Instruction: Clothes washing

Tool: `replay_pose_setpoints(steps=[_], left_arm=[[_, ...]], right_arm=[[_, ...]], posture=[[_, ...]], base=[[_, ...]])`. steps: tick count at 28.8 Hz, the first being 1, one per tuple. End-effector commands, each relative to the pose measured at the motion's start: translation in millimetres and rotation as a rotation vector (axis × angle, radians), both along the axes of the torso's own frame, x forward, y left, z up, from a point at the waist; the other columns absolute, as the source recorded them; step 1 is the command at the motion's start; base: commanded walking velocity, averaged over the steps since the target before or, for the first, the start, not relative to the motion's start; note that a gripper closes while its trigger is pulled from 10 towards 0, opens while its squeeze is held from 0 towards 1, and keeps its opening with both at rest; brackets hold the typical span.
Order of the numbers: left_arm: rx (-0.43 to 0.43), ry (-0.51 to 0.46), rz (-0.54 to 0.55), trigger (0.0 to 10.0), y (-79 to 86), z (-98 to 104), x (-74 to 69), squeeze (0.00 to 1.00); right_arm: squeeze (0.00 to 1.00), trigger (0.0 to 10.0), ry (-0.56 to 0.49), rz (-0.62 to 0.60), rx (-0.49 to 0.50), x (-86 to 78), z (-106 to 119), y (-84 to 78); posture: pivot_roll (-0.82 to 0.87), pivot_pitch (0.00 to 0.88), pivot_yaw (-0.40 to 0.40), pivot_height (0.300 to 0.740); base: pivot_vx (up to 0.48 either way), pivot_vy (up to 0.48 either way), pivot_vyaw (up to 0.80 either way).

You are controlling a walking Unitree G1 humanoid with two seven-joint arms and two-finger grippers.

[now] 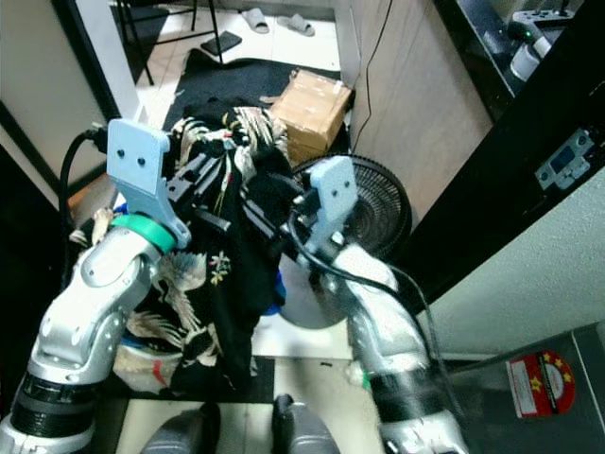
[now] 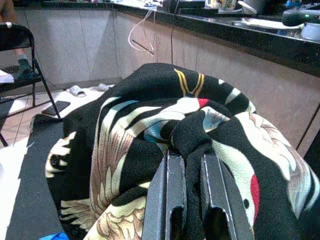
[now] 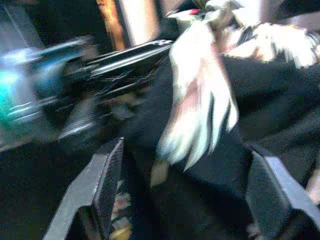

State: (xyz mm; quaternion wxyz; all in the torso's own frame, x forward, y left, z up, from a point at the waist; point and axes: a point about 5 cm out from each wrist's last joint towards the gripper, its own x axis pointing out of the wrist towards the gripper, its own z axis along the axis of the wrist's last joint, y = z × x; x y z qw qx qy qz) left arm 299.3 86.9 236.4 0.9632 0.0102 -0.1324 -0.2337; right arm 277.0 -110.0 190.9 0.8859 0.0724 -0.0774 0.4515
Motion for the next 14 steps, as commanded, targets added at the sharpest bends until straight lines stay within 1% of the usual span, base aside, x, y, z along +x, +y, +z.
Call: replay_pose_setpoints(steps=[1,4,6,8,9,10,11,12,13,14], left_arm=[[-0.011,-0.001,-0.021,10.0,-4.1,2,-3.9,0.00],[-0.012,0.002,-0.021,10.0,-4.6,2,-3.4,0.00],[-0.017,0.006,-0.017,10.0,-5.3,4,-2.0,0.00],[-0.017,0.006,-0.017,10.0,-5.3,4,-2.0,0.00],[-0.018,0.007,-0.014,10.0,-5.4,4,-1.5,0.00],[-0.018,0.007,-0.014,10.0,-5.4,4,-1.5,0.00],[-0.019,0.007,-0.011,10.0,-5.4,5,-1.2,0.00],[-0.019,0.007,-0.007,10.0,-5.1,5,-1.1,0.00],[-0.020,0.007,-0.003,10.0,-4.9,6,-0.8,0.00],[-0.020,0.007,-0.003,10.0,-4.9,6,-0.8,0.00]], right_arm=[[1.00,10.0,0.014,0.047,0.004,-6.1,1,2.3],[1.00,10.0,0.019,0.040,-0.010,-5.5,-1,1.1],[1.00,10.0,0.011,-0.004,-0.021,8.0,-2,6.0],[1.00,10.0,0.011,-0.004,-0.021,8.0,-2,6.0],[0.56,10.0,0.010,-0.031,-0.020,17.1,-2,10.9],[0.56,10.0,0.010,-0.031,-0.020,17.1,-2,10.9],[0.00,10.0,0.009,-0.056,-0.021,27.1,-2,17.2],[0.00,10.0,0.013,-0.081,-0.025,34.3,-1,21.7],[0.00,10.0,0.023,-0.129,-0.022,45.9,-1,26.4],[0.00,10.0,0.023,-0.129,-0.022,45.9,-1,26.4]], posture=[[-0.03,0.078,0.026,0.740],[-0.03,0.078,0.027,0.740],[-0.03,0.078,0.027,0.740],[-0.03,0.078,0.027,0.740],[-0.02,0.079,0.027,0.740],[-0.02,0.079,0.027,0.740],[-0.01,0.079,0.025,0.740],[-0.01,0.079,0.025,0.740],[0.01,0.080,0.021,0.740],[0.01,0.080,0.021,0.740]], base=[[0.000,0.000,0.00],[0.000,0.000,0.00],[0.000,0.000,0.00],[0.000,0.000,0.00],[0.000,0.000,0.00],[0.000,0.000,0.00],[0.000,0.000,0.00],[0.000,0.000,0.00],[0.000,0.000,0.00],[0.000,0.000,0.00]])
